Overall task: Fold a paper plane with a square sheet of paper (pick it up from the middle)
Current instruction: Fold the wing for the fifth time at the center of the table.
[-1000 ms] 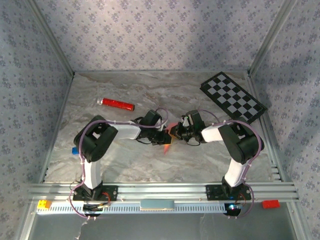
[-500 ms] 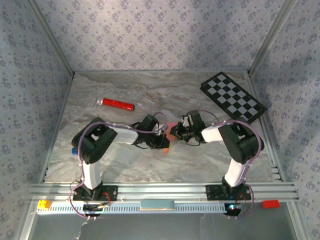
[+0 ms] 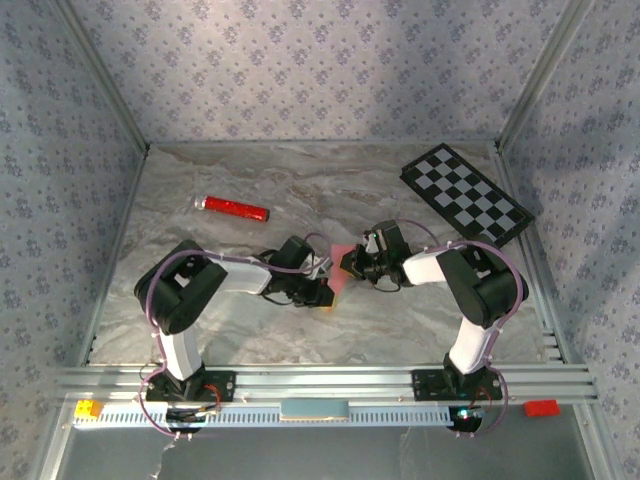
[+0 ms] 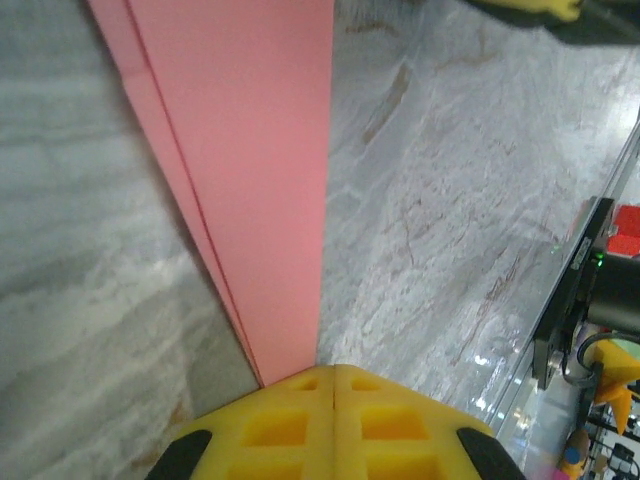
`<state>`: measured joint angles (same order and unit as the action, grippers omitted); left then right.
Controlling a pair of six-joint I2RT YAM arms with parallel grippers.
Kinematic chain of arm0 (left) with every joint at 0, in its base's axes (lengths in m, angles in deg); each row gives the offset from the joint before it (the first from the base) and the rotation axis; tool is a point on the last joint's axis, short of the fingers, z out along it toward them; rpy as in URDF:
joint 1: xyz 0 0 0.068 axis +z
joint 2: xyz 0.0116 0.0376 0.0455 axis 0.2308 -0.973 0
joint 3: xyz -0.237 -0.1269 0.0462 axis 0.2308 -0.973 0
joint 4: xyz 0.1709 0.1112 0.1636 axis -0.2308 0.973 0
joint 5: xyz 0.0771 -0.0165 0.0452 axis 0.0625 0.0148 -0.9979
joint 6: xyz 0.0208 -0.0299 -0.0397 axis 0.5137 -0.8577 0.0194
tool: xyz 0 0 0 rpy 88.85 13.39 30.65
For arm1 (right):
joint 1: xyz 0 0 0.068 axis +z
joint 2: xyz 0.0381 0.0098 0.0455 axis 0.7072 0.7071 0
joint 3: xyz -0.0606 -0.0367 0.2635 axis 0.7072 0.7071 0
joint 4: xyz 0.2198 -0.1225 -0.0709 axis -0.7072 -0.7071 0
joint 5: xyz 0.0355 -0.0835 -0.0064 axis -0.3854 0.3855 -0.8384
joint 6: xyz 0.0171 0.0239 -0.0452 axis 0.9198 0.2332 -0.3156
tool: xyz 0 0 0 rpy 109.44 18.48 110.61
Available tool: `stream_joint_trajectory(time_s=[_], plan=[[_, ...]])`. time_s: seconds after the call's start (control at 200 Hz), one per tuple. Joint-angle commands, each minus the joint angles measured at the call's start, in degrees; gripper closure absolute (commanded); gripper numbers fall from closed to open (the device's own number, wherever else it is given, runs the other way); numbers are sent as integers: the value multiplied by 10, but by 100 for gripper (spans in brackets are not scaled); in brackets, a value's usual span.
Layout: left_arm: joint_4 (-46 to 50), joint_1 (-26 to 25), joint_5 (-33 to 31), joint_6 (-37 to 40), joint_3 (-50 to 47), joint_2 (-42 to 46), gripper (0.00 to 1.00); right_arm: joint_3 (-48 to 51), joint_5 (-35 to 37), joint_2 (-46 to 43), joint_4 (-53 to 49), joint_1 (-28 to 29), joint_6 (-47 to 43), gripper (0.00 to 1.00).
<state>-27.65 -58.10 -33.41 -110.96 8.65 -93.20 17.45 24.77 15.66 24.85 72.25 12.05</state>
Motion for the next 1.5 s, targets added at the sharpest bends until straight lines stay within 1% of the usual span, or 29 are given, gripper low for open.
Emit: stream_joint_trajectory(time_s=[0.0, 0.205, 0.39, 0.55, 0.66, 0.8, 0.88, 1.074, 1.149, 1.499], plan=[[96, -19, 34, 22, -32, 12, 98, 24, 83, 43, -94, -1, -5, 90], [98, -20, 27, 21, -53, 39, 98, 22, 82, 43, -93, 1, -2, 90], [86, -18, 8, 16, -36, 111, 99, 22, 80, 39, -91, 4, 3, 90], [56, 7, -14, -2, -18, 139, 100, 29, 81, 29, -91, 8, 9, 90], [32, 29, -22, -19, 4, 127, 100, 28, 81, 26, -93, 10, 14, 90], [25, 40, -26, -26, 44, 95, 100, 27, 83, 21, -92, 15, 19, 90], [23, 41, -29, -31, 63, 77, 100, 27, 85, 21, -90, 18, 24, 90], [-20, 41, -42, -64, 69, 46, 100, 25, 79, 26, -77, 23, 35, 89], [-37, 39, -34, -76, 72, 33, 100, 30, 85, 22, -73, 24, 36, 90], [-30, 28, -34, -71, 98, -12, 100, 40, 88, 21, -61, 23, 45, 90]])
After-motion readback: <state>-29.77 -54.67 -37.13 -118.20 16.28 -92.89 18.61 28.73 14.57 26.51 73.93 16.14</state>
